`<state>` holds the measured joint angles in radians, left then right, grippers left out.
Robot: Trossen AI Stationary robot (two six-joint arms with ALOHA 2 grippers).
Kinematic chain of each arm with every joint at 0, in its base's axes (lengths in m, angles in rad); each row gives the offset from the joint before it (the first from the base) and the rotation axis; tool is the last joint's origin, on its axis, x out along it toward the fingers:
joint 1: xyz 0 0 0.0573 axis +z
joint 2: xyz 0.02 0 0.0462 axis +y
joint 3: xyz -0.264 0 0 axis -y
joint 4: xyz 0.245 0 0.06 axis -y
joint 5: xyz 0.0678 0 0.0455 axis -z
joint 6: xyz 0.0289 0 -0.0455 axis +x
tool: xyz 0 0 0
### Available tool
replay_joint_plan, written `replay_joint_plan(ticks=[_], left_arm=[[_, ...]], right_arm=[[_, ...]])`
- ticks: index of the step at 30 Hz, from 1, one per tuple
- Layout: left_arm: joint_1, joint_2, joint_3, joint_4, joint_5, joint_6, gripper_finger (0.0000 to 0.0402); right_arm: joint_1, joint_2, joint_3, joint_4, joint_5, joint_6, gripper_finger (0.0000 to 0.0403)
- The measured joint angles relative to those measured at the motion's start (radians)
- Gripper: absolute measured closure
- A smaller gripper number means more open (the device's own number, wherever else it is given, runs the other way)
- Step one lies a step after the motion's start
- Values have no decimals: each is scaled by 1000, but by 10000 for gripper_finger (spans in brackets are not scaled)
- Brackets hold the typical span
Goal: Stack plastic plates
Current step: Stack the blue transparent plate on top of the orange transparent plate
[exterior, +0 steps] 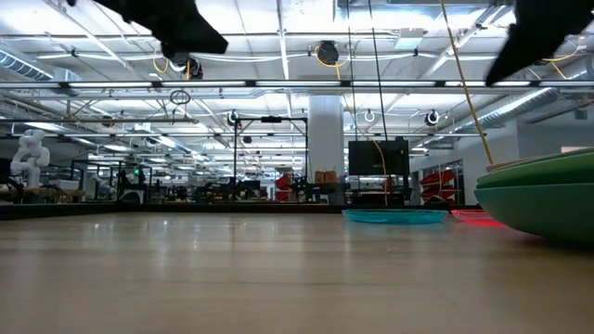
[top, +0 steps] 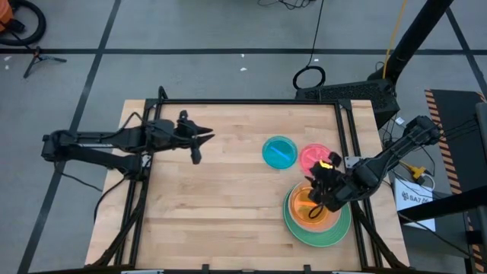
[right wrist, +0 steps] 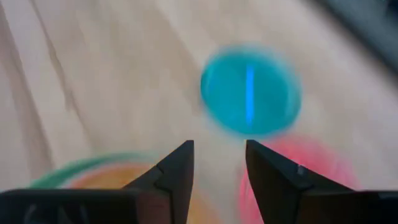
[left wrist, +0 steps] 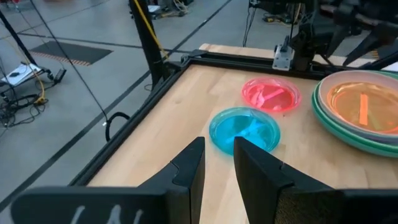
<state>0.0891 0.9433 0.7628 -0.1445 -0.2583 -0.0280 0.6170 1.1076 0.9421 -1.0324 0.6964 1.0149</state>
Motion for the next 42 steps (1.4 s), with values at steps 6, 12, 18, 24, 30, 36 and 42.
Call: replay_joint_plan(ticks=[6, 12, 18, 24, 30, 36, 42], left_arm=[[0, 155, 0, 166, 85, 17, 309], [2, 301, 0, 354, 94, 18, 309], [2, 424, 75, 374, 96, 19, 309], [10, 518, 177, 310, 98, 53, 309], [41, 600, 245, 286, 103, 51, 309], [71, 718, 333, 288, 166, 28, 309], [114, 881, 503, 181, 207, 23, 309]], right_arm=[[0, 0, 0, 262, 186, -356, 266], [-15, 0, -1, 509, 194, -679, 285], [-43, -16, -124, 795, 164, -931, 299], [-95, -110, -364, 1177, 80, -1095, 307], [-147, -318, -538, 1385, -48, -1163, 309], [-148, -495, -626, 1409, -47, -1159, 310], [-148, -587, -649, 1389, -47, -1163, 310]])
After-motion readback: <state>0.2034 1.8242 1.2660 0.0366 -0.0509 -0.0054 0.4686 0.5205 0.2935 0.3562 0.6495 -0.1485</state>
